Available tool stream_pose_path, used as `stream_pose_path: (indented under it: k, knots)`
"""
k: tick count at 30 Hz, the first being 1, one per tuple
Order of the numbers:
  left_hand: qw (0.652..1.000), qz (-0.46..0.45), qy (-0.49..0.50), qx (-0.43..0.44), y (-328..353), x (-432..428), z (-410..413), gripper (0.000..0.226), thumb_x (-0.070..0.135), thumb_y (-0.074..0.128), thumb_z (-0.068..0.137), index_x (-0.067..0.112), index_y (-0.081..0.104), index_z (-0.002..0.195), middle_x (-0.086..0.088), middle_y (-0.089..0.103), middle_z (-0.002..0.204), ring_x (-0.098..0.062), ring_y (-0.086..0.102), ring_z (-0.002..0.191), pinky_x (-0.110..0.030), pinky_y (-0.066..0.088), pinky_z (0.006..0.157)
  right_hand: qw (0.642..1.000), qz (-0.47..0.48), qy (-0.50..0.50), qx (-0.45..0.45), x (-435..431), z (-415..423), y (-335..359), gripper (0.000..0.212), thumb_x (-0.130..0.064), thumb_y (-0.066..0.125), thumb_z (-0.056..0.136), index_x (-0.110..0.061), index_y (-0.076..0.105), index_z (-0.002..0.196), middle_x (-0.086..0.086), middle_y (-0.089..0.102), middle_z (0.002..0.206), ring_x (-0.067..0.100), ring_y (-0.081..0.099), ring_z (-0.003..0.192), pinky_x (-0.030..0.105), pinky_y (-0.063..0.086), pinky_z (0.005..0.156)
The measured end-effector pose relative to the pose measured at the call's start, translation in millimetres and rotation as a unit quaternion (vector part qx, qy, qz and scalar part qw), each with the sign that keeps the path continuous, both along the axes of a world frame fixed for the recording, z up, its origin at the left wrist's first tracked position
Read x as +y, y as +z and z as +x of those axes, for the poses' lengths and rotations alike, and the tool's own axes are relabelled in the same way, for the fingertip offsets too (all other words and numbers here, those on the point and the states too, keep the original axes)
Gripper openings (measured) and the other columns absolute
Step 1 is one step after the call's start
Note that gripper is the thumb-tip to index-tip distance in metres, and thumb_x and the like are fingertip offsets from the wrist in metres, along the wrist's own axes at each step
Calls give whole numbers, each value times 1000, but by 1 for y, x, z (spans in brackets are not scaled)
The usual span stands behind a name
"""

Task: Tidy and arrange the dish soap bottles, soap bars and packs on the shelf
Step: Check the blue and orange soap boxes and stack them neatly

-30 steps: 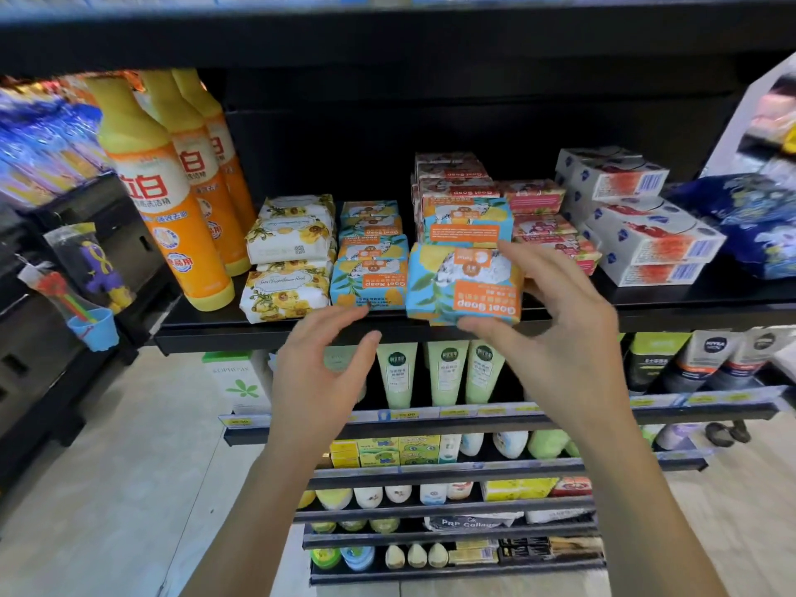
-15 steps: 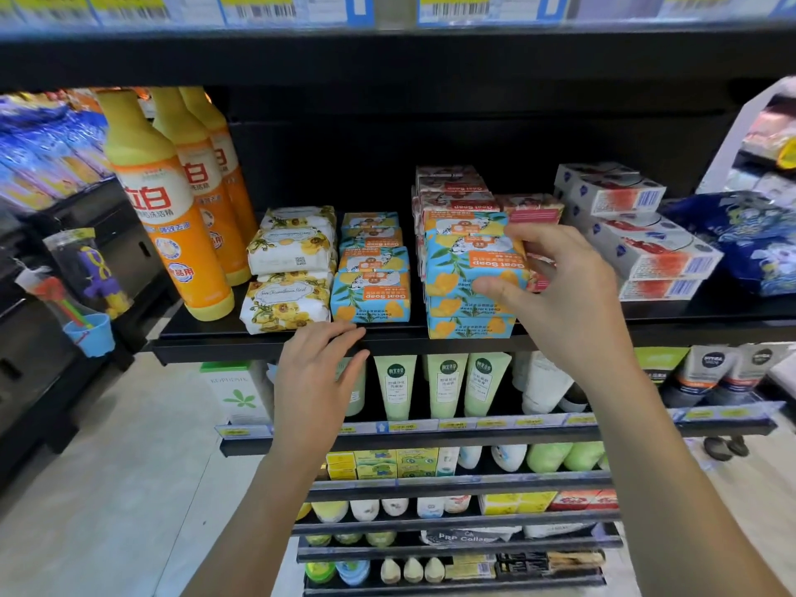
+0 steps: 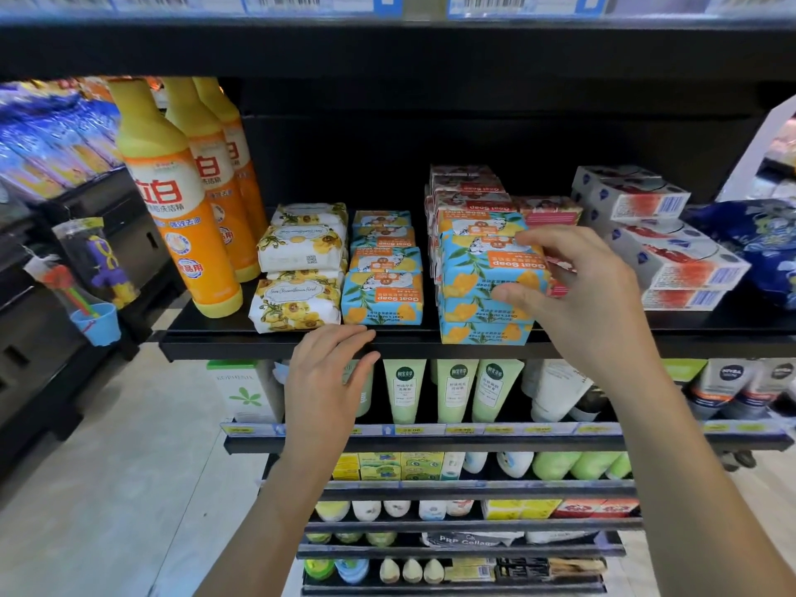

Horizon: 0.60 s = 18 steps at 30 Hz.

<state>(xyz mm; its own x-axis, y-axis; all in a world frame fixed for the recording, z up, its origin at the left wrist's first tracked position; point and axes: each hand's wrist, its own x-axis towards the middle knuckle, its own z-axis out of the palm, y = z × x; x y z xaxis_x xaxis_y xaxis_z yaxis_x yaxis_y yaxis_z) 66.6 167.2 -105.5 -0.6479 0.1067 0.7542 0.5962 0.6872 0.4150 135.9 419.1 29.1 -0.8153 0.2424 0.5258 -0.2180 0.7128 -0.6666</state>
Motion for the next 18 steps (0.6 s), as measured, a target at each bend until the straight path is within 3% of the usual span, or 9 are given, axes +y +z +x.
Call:
stream_pose_path:
  k: [10, 15, 18]
  knots:
    - [1000, 5, -1, 7, 0, 1, 2, 28, 17, 80, 85, 10, 78, 112, -2, 74, 113, -21, 63, 111, -38, 50, 100, 998, 56, 2, -14, 2, 6, 7, 65, -43, 86, 74, -27, 63, 132, -12, 53, 128, 11, 55, 120, 41, 50, 105]
    - [1000, 16, -8, 9, 0, 1, 1, 27, 17, 79, 85, 9, 78, 111, -2, 74, 112, -16, 59, 111, -33, 47, 101, 995, 93, 24, 9, -6, 3, 31, 67, -54, 79, 72, -26, 64, 132, -13, 55, 130, 3, 53, 118, 21, 44, 101]
    - [1000, 18, -8, 6, -1, 1, 1, 27, 15, 81, 84, 9, 78, 110, -2, 74, 112, -16, 59, 111, -33, 47, 101, 983, 169, 66, -10, -23, -10, 58, 60, -48, 82, 77, -26, 65, 131, -13, 58, 128, 0, 53, 115, 17, 41, 101]
